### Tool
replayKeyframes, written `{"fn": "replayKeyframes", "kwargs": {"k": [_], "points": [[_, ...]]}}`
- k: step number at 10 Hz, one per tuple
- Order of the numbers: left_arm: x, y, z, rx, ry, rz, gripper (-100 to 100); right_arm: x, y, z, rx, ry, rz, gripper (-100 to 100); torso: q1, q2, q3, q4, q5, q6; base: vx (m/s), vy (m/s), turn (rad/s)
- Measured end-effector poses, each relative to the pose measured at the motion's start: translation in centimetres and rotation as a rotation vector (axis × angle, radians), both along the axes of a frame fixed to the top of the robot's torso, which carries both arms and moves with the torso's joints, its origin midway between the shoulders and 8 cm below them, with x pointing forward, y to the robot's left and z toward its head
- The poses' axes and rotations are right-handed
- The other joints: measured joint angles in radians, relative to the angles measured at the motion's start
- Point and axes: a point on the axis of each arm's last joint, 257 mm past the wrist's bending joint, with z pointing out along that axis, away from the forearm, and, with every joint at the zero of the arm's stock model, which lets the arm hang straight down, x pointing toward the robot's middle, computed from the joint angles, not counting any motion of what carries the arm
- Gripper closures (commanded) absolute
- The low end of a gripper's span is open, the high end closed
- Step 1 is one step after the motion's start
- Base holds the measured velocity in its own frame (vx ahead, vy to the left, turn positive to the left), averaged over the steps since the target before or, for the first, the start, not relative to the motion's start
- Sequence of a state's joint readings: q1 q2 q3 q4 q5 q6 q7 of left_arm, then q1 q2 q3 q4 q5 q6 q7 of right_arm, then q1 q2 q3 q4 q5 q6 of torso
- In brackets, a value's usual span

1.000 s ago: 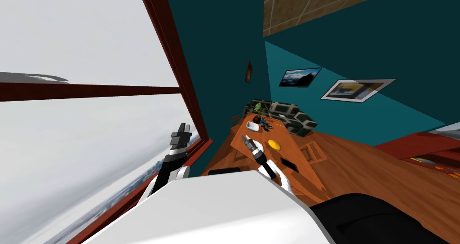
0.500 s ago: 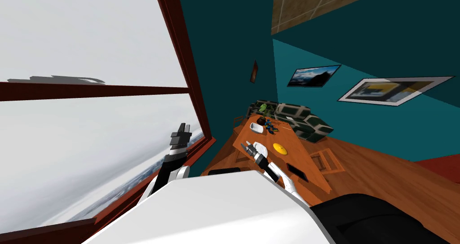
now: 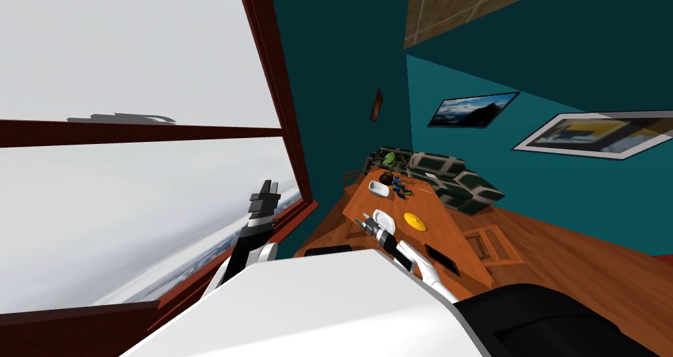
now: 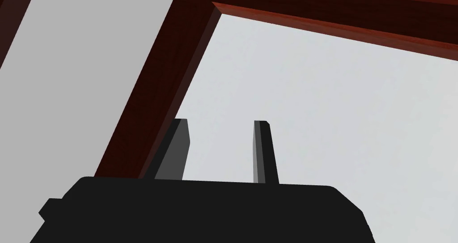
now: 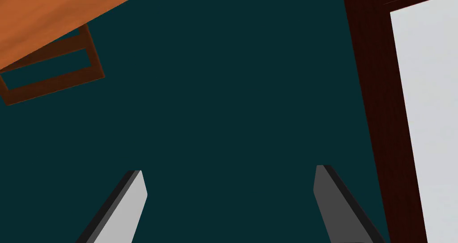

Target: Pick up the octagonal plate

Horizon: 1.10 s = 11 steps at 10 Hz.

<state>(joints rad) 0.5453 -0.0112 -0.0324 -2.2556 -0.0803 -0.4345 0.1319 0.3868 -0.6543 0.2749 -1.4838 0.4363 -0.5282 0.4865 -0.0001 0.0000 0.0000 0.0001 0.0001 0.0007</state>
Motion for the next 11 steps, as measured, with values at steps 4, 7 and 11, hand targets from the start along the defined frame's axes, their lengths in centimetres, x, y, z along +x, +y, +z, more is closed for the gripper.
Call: {"fn": "replayKeyframes", "kwargs": {"k": [4, 7, 11], "points": [[0.0, 0.0, 0.0, 0.0, 0.0, 0.0, 0, -2.1, -2.9, -4.0, -0.159, 0.075, 0.05, -100, 0.0, 0.0, 0.0, 0.0, 0.0, 0.0, 0.0, 0.004, 0.087], [0.0, 0.0, 0.0, 0.0, 0.0, 0.0, 0, -3.6, -5.1, -6.3, -0.245, 0.119, 0.076, -100, 0.0, 0.0, 0.0, 0.0, 0.0, 0.0, -0.001, 0.003, 0.06], [0.0, 0.0, 0.0, 0.0, 0.0, 0.0, 0, -7.0, -10.3, -9.6, -0.427, 0.207, 0.142, -100, 0.0, 0.0, 0.0, 0.0, 0.0, 0.0, -0.001, 0.004, 0.102]]}}
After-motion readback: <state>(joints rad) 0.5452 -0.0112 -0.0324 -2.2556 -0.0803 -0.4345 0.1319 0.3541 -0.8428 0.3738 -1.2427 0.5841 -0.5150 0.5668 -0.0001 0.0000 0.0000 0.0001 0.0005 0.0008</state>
